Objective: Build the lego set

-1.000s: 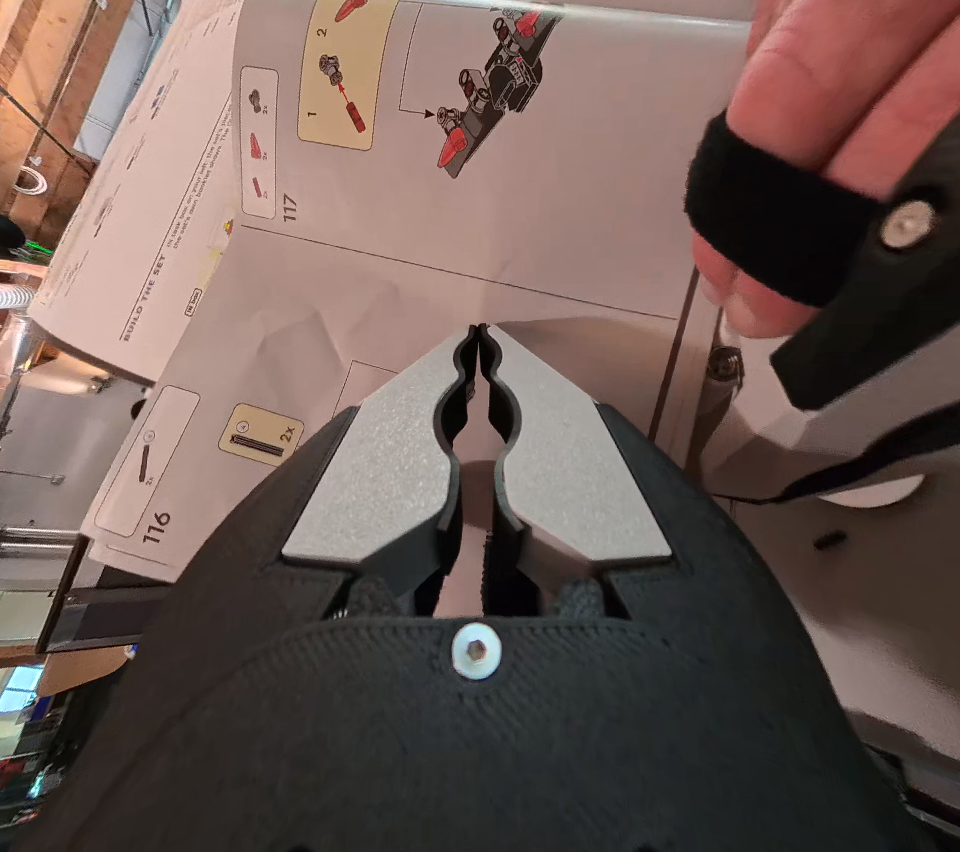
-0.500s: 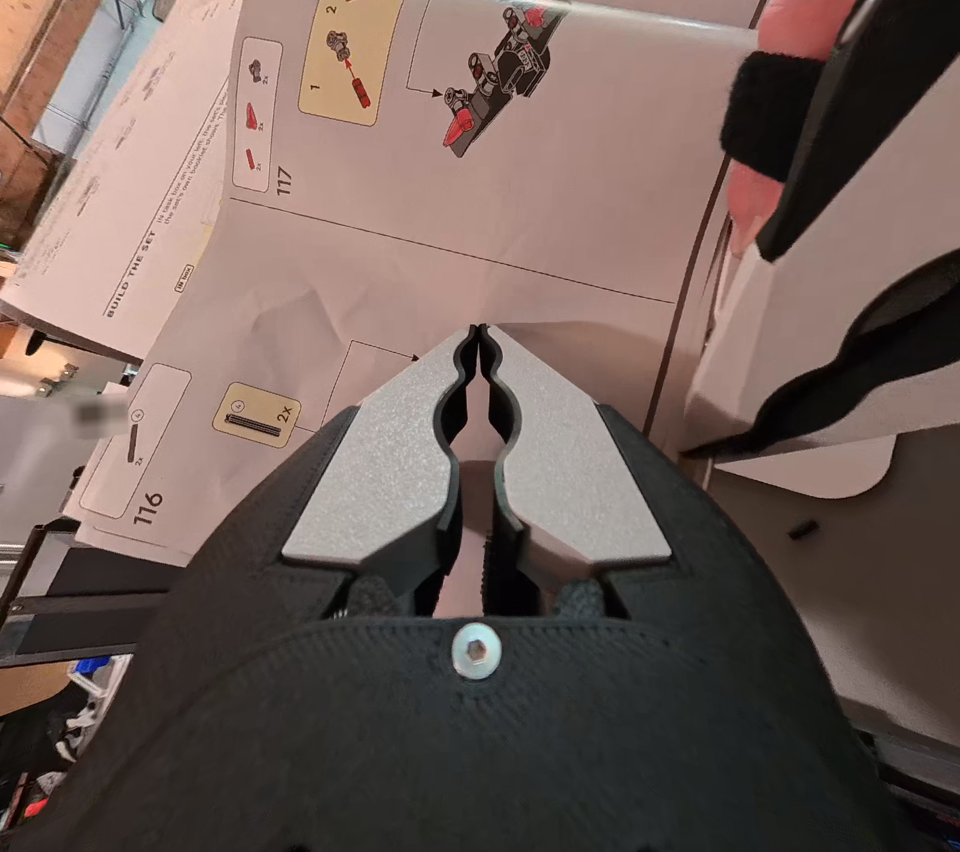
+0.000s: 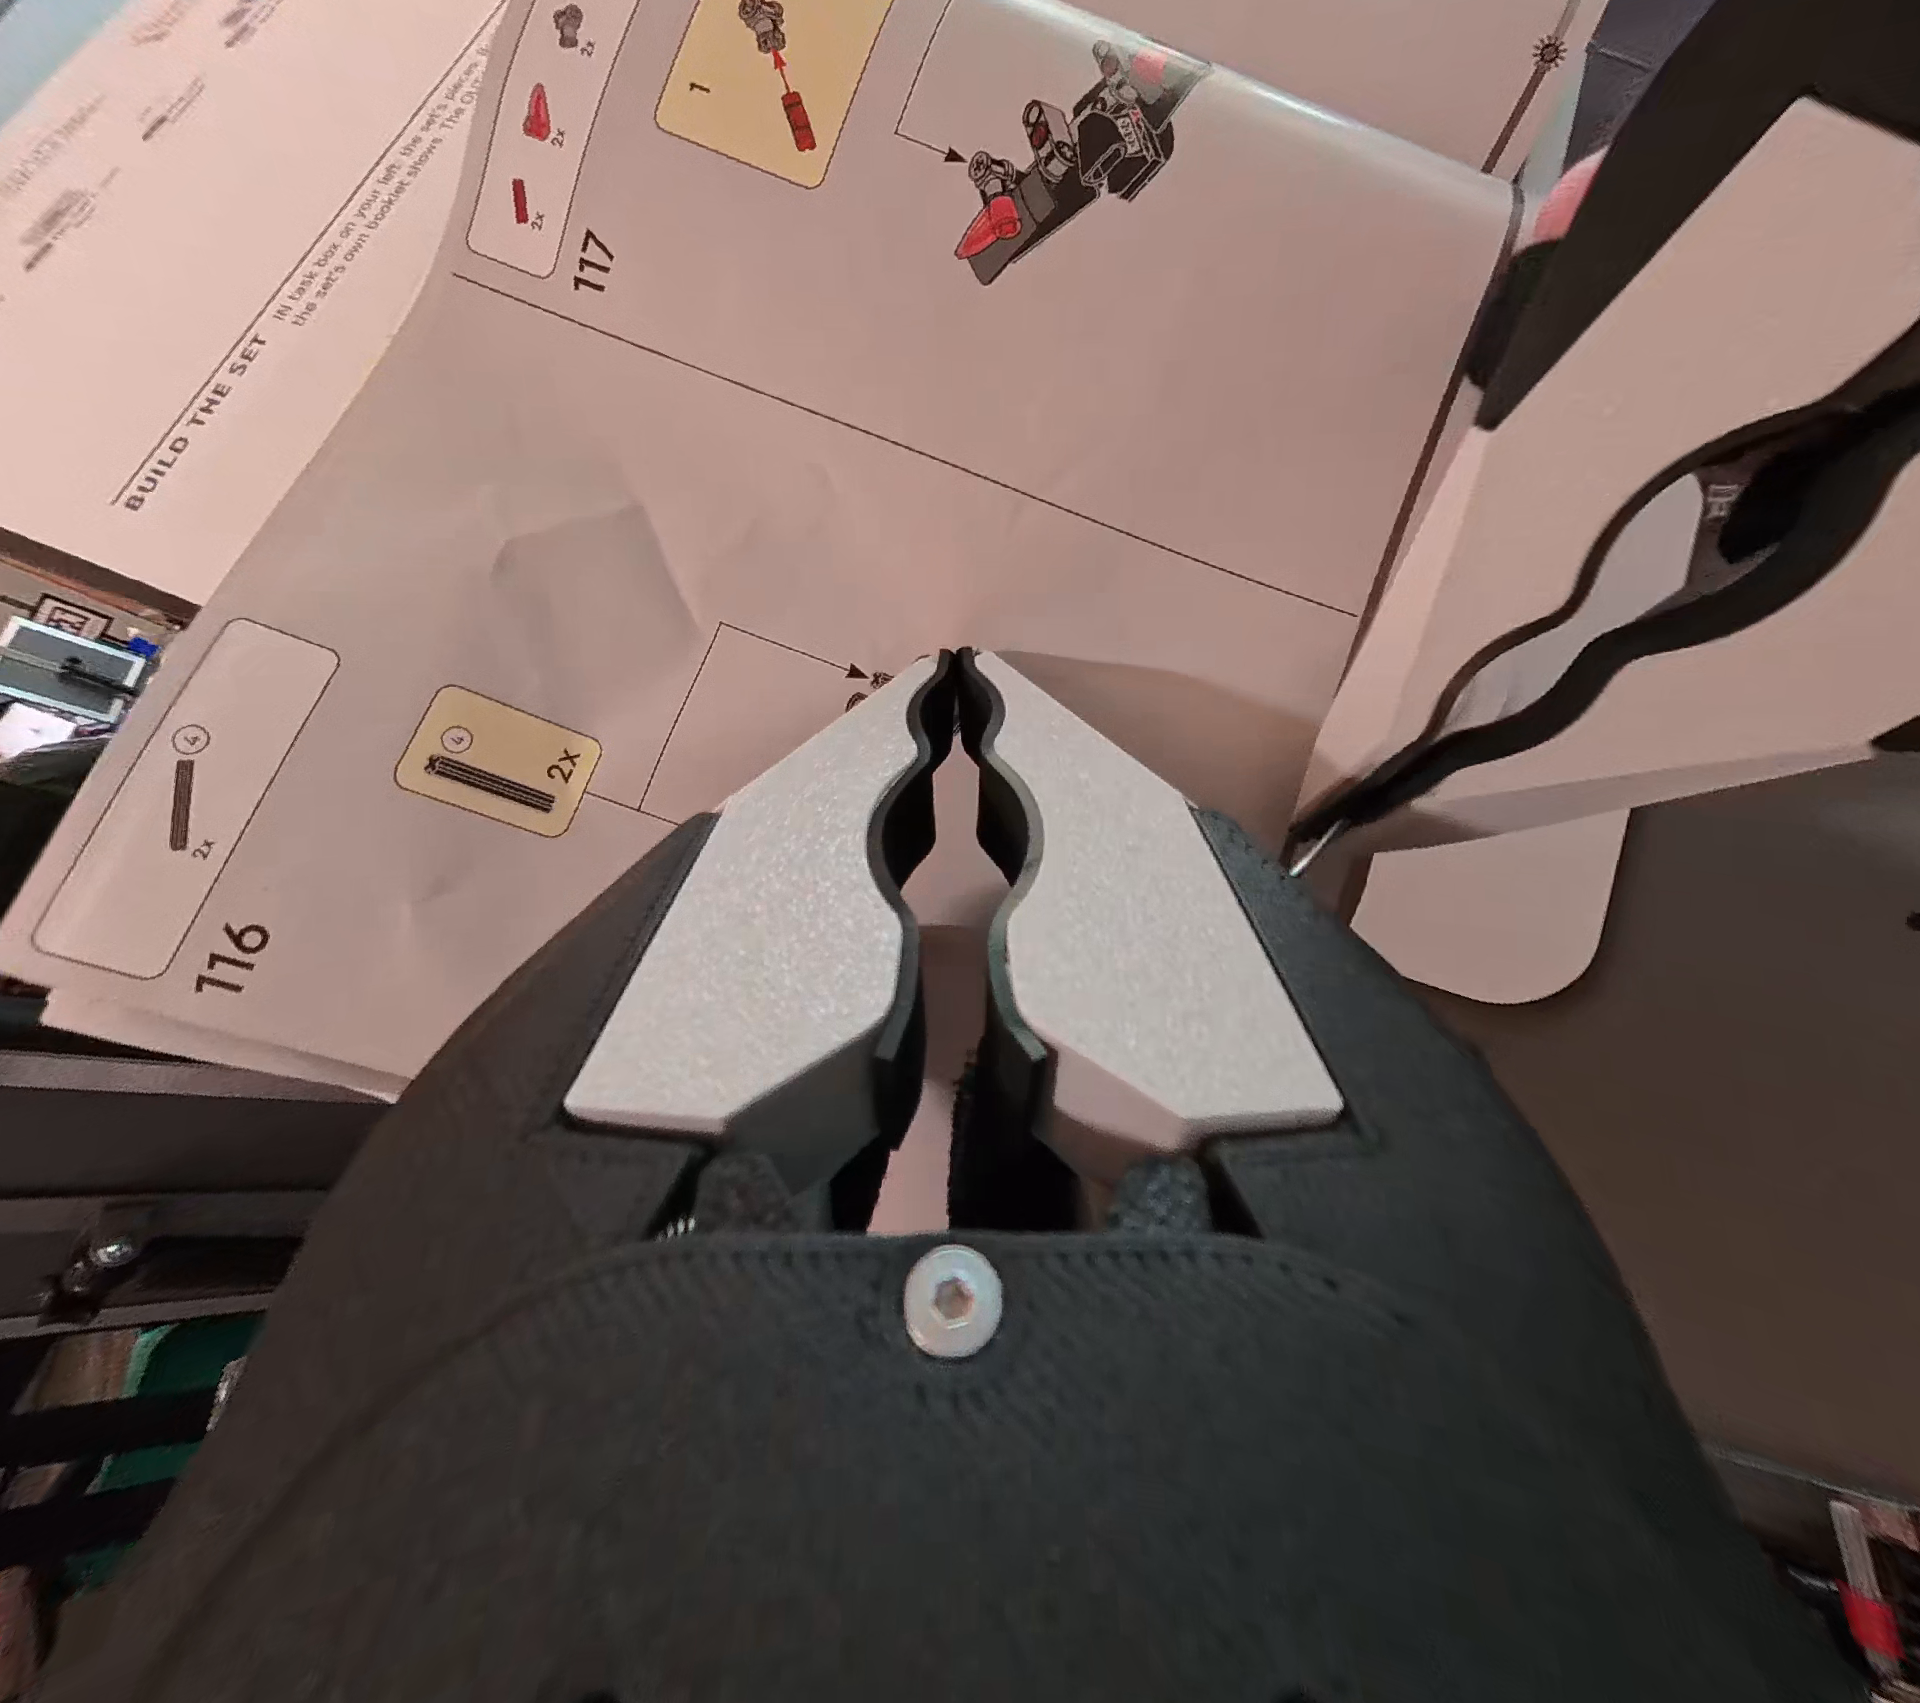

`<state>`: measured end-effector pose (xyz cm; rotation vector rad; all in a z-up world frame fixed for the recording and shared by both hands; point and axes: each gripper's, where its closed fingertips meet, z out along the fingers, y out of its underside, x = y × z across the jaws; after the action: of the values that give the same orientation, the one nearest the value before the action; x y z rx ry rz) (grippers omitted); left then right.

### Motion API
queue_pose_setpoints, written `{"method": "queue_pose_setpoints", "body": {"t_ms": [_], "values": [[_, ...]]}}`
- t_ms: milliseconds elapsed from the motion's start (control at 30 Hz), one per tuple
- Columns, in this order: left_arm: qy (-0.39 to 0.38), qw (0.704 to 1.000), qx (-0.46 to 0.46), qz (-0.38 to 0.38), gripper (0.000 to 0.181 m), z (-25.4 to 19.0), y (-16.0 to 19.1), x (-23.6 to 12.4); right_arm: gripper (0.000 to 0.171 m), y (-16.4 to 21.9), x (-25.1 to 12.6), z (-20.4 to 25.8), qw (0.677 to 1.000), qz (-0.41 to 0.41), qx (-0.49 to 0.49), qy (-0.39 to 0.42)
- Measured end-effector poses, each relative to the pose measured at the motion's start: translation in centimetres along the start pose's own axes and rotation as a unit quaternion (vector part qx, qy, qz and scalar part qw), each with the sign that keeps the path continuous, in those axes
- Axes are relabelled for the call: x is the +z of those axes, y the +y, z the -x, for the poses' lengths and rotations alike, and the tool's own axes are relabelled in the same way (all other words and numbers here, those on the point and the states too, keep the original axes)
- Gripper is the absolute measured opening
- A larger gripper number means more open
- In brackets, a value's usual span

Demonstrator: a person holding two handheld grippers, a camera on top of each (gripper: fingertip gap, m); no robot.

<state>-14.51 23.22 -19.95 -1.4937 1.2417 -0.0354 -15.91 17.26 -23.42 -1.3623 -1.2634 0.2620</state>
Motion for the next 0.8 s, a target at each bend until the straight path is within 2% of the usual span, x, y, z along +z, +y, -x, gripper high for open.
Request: {"method": "queue_pose_setpoints", "body": {"t_ms": [133,267,400,467,533,667,800], "values": [[0.003,1.000,-0.021,-0.010,0.000,0.1,0.0,-0.3,0.000,-0.1,-0.2,-0.2,0.998,-0.019,0.066,-0.016],[0.010,0.998,-0.065,-0.023,0.000,0.6,0.3,-0.7,0.000,0.0,0.0,-0.7,0.996,-0.008,0.086,0.011],[0.003,0.996,-0.089,-0.027,0.000,1.0,0.8,-1.2,0.000,0.6,0.7,-1.4,0.993,0.039,0.107,0.043],[-0.029,0.997,-0.070,-0.016,0.000,1.4,1.3,-1.5,0.000,0.7,0.8,-1.6,0.993,0.054,0.087,0.060],[-0.064,0.996,-0.069,-0.005,0.000,2.1,1.8,-2.1,0.009,-0.5,0.0,-1.5,0.995,0.039,0.052,0.076],[-0.117,0.991,-0.069,-0.008,0.007,3.2,1.5,-4.6,0.016,-2.9,-2.4,-0.7,0.998,0.008,0.017,0.061],[-0.152,0.987,-0.048,-0.006,0.014,2.6,-0.3,-8.0,0.016,-4.3,-6.8,2.7,0.999,-0.035,-0.038,-0.012]]}}
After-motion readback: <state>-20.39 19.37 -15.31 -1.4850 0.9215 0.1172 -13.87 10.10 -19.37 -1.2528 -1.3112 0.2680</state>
